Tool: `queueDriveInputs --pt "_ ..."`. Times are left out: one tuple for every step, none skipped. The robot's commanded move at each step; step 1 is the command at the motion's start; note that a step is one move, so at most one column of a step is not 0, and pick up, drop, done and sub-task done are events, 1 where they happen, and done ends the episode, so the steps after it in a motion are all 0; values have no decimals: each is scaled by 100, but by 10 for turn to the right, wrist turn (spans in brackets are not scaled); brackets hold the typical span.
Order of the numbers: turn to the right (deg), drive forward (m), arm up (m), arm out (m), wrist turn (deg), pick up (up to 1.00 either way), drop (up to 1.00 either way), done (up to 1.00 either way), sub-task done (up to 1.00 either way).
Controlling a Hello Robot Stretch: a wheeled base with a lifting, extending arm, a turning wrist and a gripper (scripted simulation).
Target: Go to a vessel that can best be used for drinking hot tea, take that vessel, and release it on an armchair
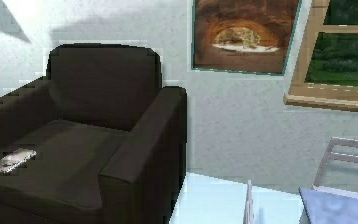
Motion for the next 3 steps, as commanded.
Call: queueDriveInputs --pt "0 0 0 0 -450 0 0 0 0" --pt "0 0 0 0 -240 0 0 0 0" --pt "0 0 0 -32 0 0 0 0 0"
